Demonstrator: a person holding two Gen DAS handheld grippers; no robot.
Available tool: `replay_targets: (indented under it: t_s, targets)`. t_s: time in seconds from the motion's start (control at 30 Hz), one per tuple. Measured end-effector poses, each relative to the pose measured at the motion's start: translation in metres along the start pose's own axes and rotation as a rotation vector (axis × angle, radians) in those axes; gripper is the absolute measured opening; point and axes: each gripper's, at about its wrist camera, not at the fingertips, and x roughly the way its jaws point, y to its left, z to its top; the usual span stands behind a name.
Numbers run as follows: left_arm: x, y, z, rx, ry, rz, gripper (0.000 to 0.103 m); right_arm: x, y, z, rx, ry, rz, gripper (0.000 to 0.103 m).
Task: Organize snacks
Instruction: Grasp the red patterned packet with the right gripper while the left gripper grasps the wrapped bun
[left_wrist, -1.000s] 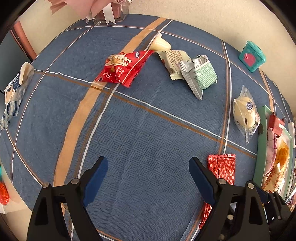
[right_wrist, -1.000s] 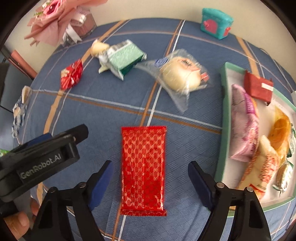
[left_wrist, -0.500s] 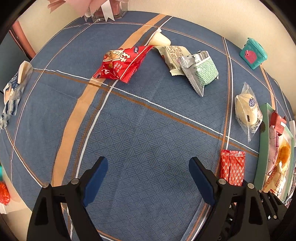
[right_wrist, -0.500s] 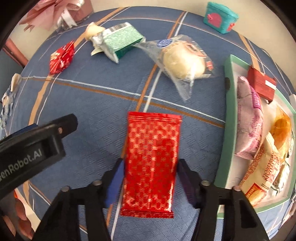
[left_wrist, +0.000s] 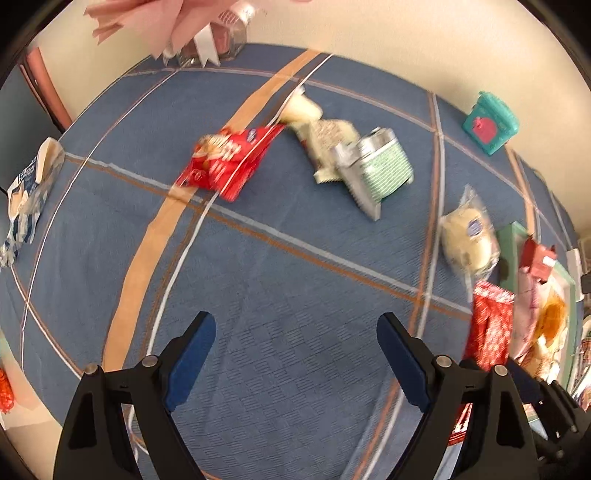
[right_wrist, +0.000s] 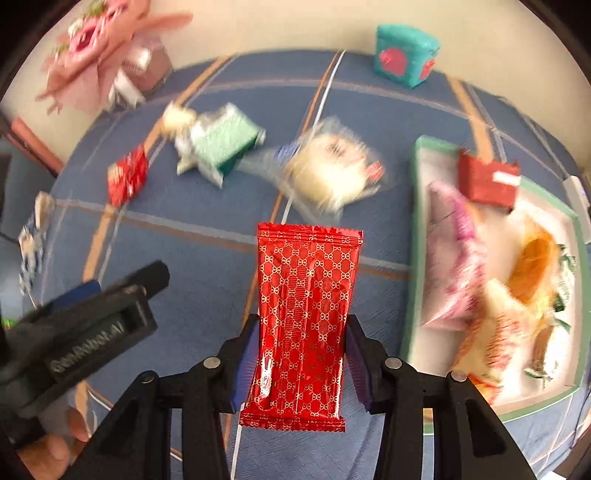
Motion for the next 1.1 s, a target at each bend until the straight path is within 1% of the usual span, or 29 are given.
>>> replay_targets:
  t_s: [0.13, 0.23, 0.3, 0.33, 0.37, 0.47, 0.53, 0.63, 0.67, 0.8, 0.93, 1.0, 1.07, 1.1]
  targets:
    - [-0.007, -0.023, 0.013, 0.028, -0.032, -0.022, 0.090, -0.020, -0.021, 0.018, 0.073, -0.060, -0.008, 0.047]
    - [-0.011, -0.045, 0.024, 0.047, -0.047, -0.055, 0.090, -0.026, -0.035, 0.023, 0.104, -0.086, -0.066, 0.047]
    - [-0.012, -0.056, 0.028, 0.055, -0.052, -0.081, 0.090, -0.028, -0.047, 0.026, 0.138, -0.098, -0.060, 0.047]
    - [-0.013, -0.068, 0.033, 0.070, -0.058, -0.099, 0.090, -0.030, -0.053, 0.029, 0.153, -0.106, -0.058, 0.047]
    - [-0.013, -0.077, 0.036, 0.087, -0.061, -0.110, 0.087, -0.033, -0.058, 0.031, 0.163, -0.113, -0.061, 0.047]
    - [-0.008, -0.101, 0.043, 0.138, -0.062, -0.124, 0.086, -0.034, -0.075, 0.035, 0.213, -0.127, -0.063, 0.047]
    - [-0.005, -0.110, 0.047, 0.164, -0.057, -0.137, 0.086, -0.034, -0.088, 0.040, 0.236, -0.131, -0.059, 0.047]
    - [0.001, -0.126, 0.054, 0.212, -0.059, -0.131, 0.085, -0.034, -0.111, 0.045, 0.284, -0.132, -0.047, 0.047]
    - [0.004, -0.131, 0.057, 0.228, -0.059, -0.128, 0.085, -0.036, -0.112, 0.042, 0.297, -0.134, -0.052, 0.047]
    - [0.021, -0.143, 0.064, 0.263, -0.044, -0.116, 0.085, -0.036, -0.133, 0.040, 0.348, -0.140, -0.056, 0.047]
    - [0.035, -0.155, 0.067, 0.288, -0.031, -0.133, 0.084, -0.038, -0.147, 0.037, 0.383, -0.131, -0.067, 0.047]
    - [0.041, -0.161, 0.064, 0.314, -0.017, -0.140, 0.081, -0.038, -0.151, 0.036, 0.389, -0.127, -0.071, 0.047]
    - [0.045, -0.166, 0.059, 0.343, -0.003, -0.141, 0.074, -0.038, -0.152, 0.035, 0.393, -0.126, -0.074, 0.047]
    - [0.047, -0.169, 0.058, 0.352, 0.000, -0.133, 0.074, -0.038, -0.152, 0.034, 0.393, -0.125, -0.072, 0.047]
